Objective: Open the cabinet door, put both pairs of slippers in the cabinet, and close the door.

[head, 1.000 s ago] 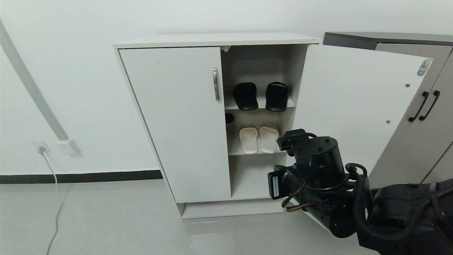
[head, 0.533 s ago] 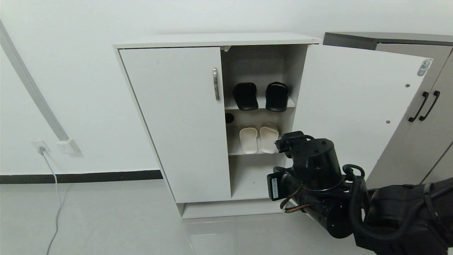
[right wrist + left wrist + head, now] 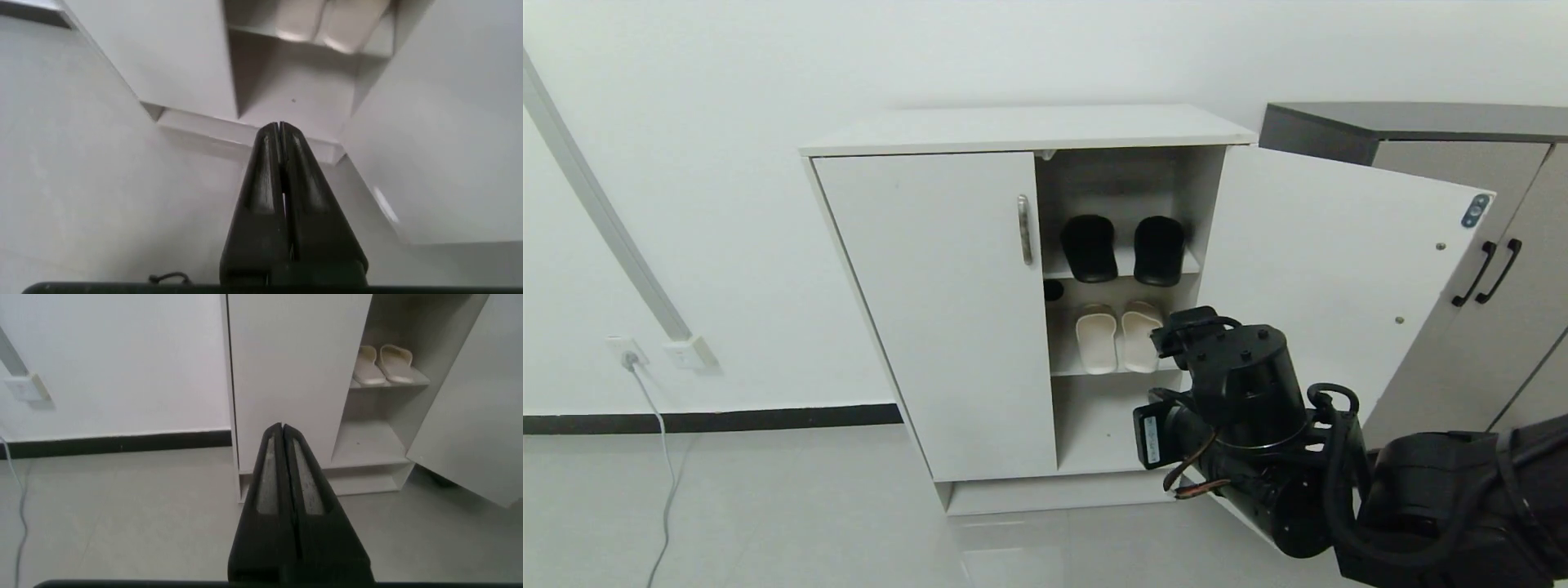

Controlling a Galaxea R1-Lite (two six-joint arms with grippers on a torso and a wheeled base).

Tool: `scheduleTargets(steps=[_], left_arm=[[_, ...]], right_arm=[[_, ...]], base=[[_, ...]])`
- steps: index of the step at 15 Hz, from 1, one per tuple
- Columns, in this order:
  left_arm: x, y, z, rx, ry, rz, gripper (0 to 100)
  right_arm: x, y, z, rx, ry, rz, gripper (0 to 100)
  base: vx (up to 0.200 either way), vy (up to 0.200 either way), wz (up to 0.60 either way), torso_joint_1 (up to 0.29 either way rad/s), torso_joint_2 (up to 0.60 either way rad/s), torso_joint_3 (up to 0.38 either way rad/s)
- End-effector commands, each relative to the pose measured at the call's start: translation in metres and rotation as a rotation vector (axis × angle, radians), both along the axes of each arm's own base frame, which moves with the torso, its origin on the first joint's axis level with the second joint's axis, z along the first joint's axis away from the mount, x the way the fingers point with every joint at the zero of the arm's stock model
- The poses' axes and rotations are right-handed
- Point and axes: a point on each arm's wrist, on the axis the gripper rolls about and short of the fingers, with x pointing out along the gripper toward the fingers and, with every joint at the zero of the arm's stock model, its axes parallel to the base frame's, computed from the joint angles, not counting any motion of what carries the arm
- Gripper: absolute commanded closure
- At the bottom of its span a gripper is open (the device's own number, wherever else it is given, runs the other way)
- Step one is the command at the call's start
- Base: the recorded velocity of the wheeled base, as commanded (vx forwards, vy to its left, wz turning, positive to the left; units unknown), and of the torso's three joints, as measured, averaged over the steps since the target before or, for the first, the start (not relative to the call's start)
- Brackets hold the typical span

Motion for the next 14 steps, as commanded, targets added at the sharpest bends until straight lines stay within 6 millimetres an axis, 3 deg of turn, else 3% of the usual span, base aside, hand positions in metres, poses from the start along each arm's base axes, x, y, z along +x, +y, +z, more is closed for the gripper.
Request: scheduleTargets(steps=[1, 14], left_arm=[[0.0001, 0.0, -0.0001, -0.001, 0.001, 0.001, 100], [0.0001, 0.0, -0.0001, -0.001, 0.001, 0.001, 100]], right_arm=[[0.0001, -0.0001, -0.0002, 0.0, 0.0, -0.001, 100], [0.0017, -0.0005, -0.0018, -0.002, 0.003, -0.006, 100]], base=[[0.0, 0.0, 0.0, 0.056, -0.47, -0.369], [0.0, 0.0, 0.0, 0.146, -0.47, -0.33]])
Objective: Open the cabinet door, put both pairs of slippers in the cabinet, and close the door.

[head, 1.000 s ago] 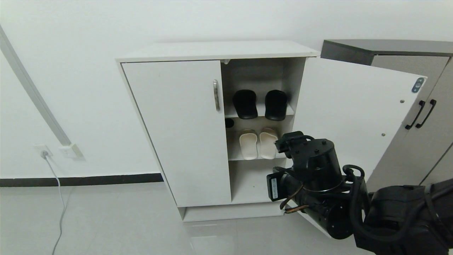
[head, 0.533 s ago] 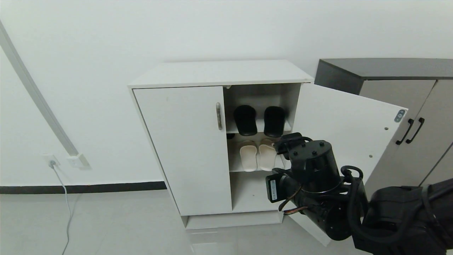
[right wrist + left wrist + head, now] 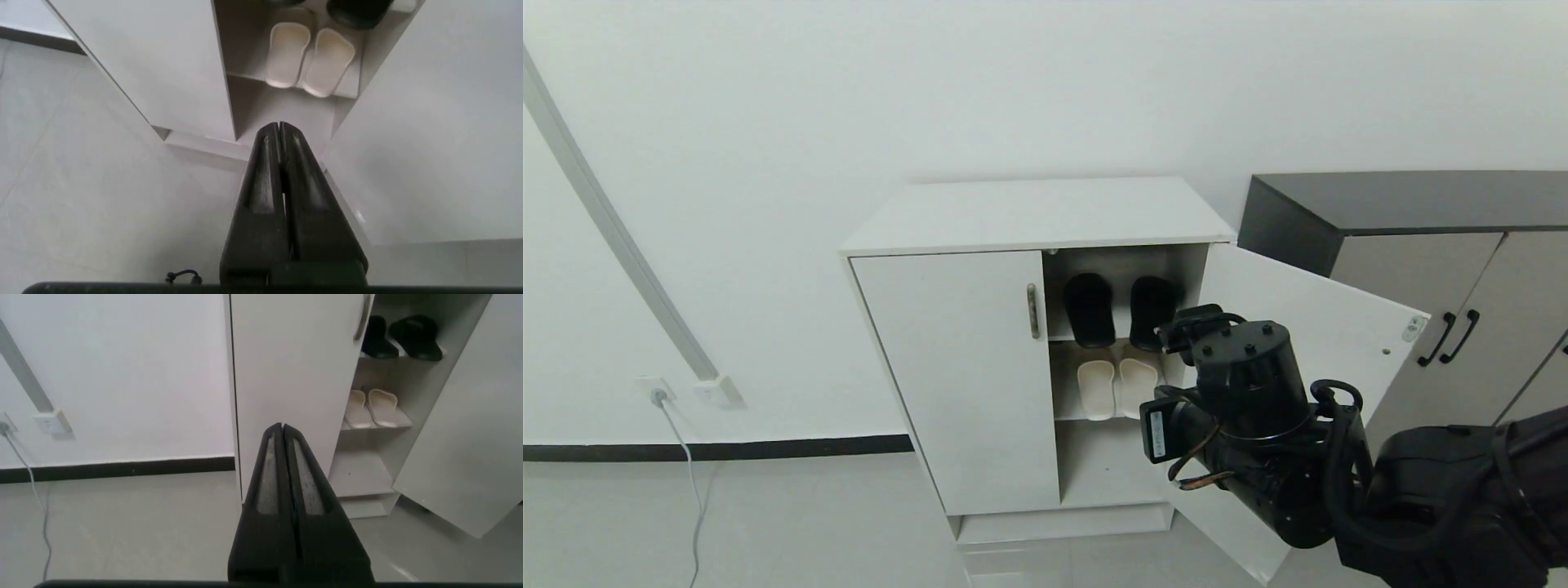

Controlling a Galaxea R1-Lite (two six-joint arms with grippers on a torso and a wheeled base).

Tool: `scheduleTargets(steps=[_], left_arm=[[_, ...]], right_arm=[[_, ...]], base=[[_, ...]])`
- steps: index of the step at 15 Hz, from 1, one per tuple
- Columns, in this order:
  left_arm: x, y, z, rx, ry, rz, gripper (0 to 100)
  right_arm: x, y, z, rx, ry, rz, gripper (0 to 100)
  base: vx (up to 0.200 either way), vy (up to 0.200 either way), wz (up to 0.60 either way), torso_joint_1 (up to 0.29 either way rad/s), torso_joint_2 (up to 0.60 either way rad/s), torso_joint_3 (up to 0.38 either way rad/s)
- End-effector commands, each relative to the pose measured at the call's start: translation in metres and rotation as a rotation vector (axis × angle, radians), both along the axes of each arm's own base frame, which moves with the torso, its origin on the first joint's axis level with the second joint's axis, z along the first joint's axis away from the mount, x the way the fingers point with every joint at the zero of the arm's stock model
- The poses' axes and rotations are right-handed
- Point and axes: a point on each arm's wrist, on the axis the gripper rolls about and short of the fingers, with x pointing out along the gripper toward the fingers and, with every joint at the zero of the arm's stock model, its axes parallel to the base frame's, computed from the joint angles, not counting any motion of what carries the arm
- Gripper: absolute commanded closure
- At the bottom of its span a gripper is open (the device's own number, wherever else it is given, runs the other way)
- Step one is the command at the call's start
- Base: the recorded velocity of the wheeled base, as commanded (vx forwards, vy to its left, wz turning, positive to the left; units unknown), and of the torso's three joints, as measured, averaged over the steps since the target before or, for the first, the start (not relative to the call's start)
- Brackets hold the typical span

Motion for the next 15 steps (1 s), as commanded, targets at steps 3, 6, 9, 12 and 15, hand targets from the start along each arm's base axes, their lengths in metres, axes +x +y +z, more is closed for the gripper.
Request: scheduleTargets(steps=[3, 6, 9, 12, 15], left_arm=[[0.0, 0.0, -0.0001, 0.0, 0.001, 0.001, 100], [0.0, 0.0, -0.0001, 0.0, 0.001, 0.001, 100], [0.0, 0.0, -0.0001, 0.0, 0.001, 0.001, 100], [0.0, 0.0, -0.0001, 0.0, 0.001, 0.001, 100], [0.0, 0.0, -0.0001, 0.0, 0.001, 0.001, 100]], right_arm=[[-0.0004, -0.0004, 0.0015, 0.004, -0.005, -0.002, 100], [-0.0014, -0.0016, 0.0015, 0.004, -0.003, -0.003, 100], [-0.0014, -0.0016, 0.0015, 0.004, -0.003, -0.003, 100], [-0.0015, -0.0018, 0.0011, 0.003, -0.002, -0.003, 100], [-0.0015, -0.0018, 0.0011, 0.003, -0.002, -0.003, 100]], base=[[0.0, 0.0, 0.0, 0.209, -0.52, -0.32], [0.0, 0.0, 0.0, 0.227, -0.54, -0.323], [0.0, 0.0, 0.0, 0.238, -0.56, -0.326], [0.0, 0.0, 0.0, 0.261, -0.59, -0.338], [0.0, 0.0, 0.0, 0.233, -0.53, -0.295]])
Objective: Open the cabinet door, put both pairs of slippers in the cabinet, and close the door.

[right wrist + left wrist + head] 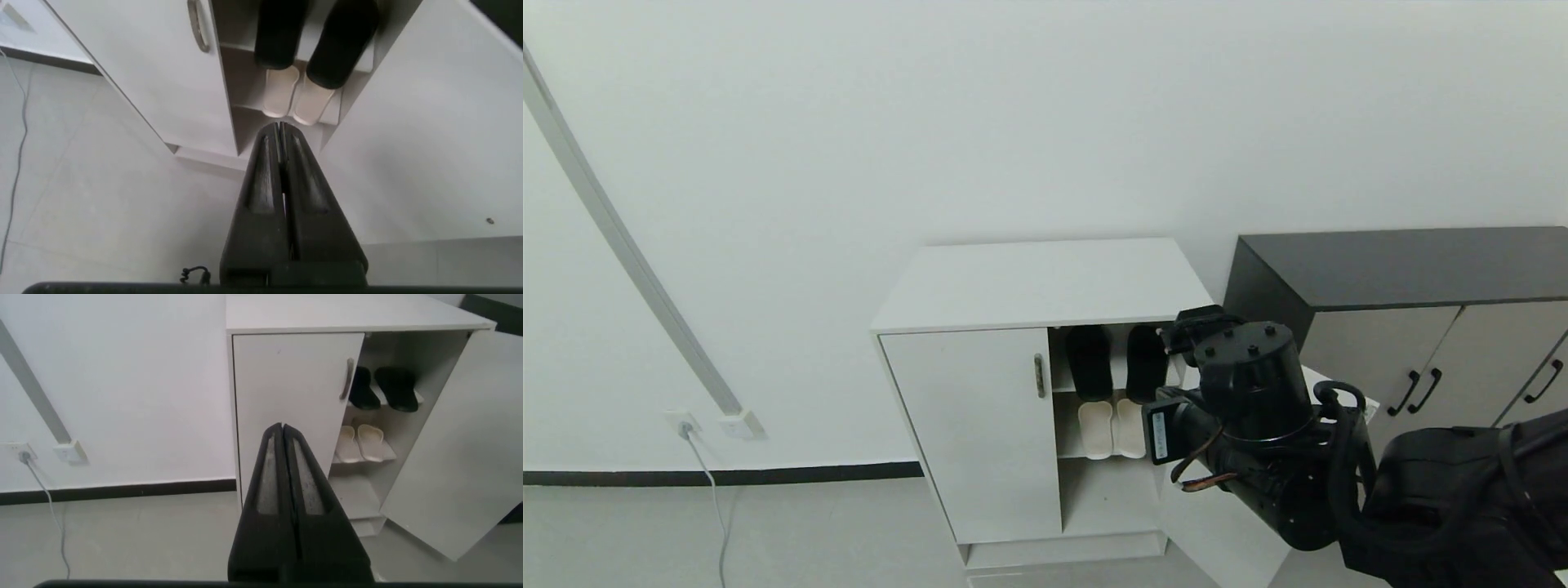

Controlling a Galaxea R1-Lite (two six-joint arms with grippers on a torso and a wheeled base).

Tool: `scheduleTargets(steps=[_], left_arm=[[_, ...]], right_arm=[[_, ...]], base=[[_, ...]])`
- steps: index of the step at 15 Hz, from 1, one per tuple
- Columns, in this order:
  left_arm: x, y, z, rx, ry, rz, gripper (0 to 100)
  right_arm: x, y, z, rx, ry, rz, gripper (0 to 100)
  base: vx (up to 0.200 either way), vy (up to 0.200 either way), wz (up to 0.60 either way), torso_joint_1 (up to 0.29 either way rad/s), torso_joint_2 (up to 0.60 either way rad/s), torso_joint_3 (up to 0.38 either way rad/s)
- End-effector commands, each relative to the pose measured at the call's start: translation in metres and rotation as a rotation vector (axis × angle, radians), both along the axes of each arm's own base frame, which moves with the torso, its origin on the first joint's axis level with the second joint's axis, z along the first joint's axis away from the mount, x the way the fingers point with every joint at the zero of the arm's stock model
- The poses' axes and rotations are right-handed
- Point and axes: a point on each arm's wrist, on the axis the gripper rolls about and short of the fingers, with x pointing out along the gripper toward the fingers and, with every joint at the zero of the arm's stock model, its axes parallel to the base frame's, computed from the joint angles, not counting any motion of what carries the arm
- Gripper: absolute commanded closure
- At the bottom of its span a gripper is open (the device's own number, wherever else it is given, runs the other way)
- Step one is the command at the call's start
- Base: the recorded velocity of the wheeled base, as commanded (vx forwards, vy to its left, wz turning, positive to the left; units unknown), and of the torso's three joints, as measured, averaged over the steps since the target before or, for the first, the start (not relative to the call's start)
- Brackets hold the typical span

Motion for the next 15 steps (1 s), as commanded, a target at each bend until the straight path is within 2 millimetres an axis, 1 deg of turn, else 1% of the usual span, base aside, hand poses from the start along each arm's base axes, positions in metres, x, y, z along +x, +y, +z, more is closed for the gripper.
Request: scheduleTargets(steps=[1, 3, 14, 15], left_arm=[[0.0, 0.0, -0.0001, 0.0, 0.001, 0.001, 100], [0.0, 0.0, -0.0001, 0.0, 0.001, 0.001, 100], [0.0, 0.0, -0.0001, 0.0, 0.001, 0.001, 100], [0.0, 0.0, -0.0001, 0.0, 0.001, 0.001, 100]], right_arm=[[0.0, -0.0005, 0.0001, 0.002, 0.001, 0.001, 100], [0.0009, -0.001, -0.0001, 0.013, -0.009, 0.0, 100], [0.0065, -0.0039, -0.0043, 0.003, -0.008, -0.015, 100], [0.0064, -0.0041, -0.0039, 0.001, -0.008, -0.014, 100]], base=[[0.0, 0.0, 0.0, 0.193, -0.41, -0.232], [0.0, 0.0, 0.0, 0.095, -0.22, -0.117], [0.0, 0.0, 0.0, 0.0, 0.0, 0.0], [0.0, 0.0, -0.6, 0.002, 0.01, -0.002]])
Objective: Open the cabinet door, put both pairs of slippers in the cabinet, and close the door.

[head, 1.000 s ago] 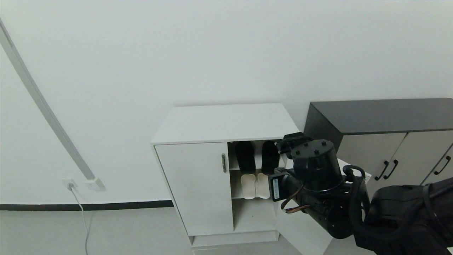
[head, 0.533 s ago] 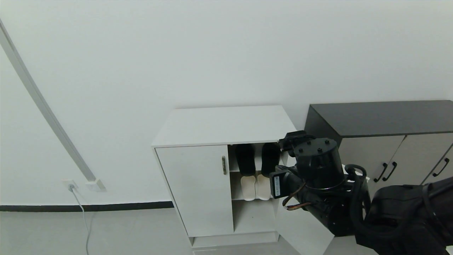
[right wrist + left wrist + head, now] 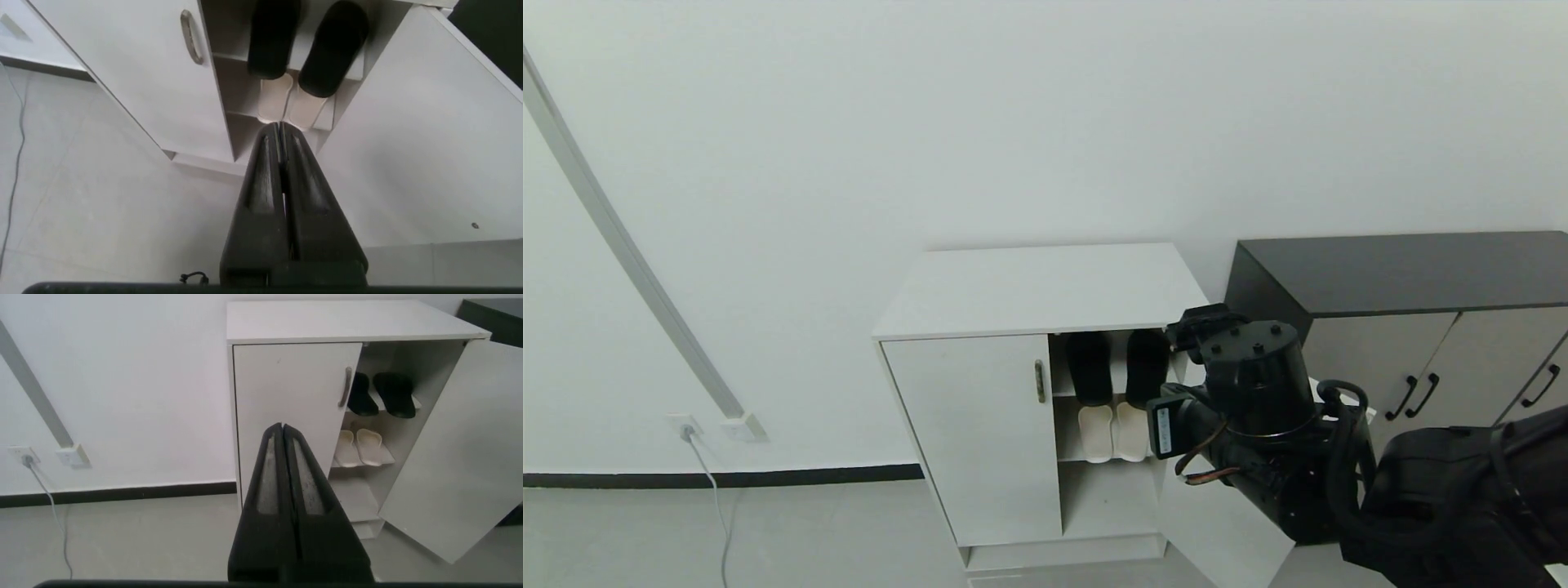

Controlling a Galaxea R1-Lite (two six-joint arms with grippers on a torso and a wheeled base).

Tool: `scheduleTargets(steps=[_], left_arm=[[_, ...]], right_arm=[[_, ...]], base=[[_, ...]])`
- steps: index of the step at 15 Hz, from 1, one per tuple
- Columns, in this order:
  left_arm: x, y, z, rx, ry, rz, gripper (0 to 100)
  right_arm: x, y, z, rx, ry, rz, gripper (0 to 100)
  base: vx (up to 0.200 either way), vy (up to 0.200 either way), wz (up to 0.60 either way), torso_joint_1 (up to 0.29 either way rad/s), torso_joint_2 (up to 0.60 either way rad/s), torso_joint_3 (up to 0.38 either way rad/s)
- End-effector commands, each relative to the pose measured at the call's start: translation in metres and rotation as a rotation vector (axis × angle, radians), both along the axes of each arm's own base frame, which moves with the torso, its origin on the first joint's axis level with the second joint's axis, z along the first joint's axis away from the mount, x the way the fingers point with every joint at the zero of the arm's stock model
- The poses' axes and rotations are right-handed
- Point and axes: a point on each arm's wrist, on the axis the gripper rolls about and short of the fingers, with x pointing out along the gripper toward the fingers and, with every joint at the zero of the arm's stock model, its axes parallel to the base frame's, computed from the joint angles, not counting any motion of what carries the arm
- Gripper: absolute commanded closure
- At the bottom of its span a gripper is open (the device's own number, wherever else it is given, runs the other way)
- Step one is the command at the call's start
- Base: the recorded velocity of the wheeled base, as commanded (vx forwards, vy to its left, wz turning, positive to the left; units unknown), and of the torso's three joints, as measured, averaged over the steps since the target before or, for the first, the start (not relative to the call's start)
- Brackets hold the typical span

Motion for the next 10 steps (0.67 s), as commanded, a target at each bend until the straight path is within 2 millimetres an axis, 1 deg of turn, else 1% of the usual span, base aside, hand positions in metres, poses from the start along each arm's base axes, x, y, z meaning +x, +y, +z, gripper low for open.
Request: scheduleTargets(steps=[1, 5, 10], left_arm=[[0.0, 0.0, 0.0, 0.0, 0.0, 0.001, 100], [0.0, 0.0, 0.0, 0.0, 0.0, 0.001, 100], [0.0, 0.0, 0.0, 0.0, 0.0, 0.001, 100]], right_arm=[[0.0001, 0.0, -0.0011, -0.004, 0.003, 0.0, 100], [0.0002, -0.0007, -0.0008, -0.003, 0.001, -0.003, 100], [0.0014, -0.0024, -0.0017, -0.015, -0.001, -0.005, 100]], base=[[0.0, 0.0, -0.6, 0.007, 0.0, 0.002], [0.0, 0.0, -0.6, 0.006, 0.0, -0.005], [0.0, 0.0, 0.0, 0.0, 0.0, 0.0]])
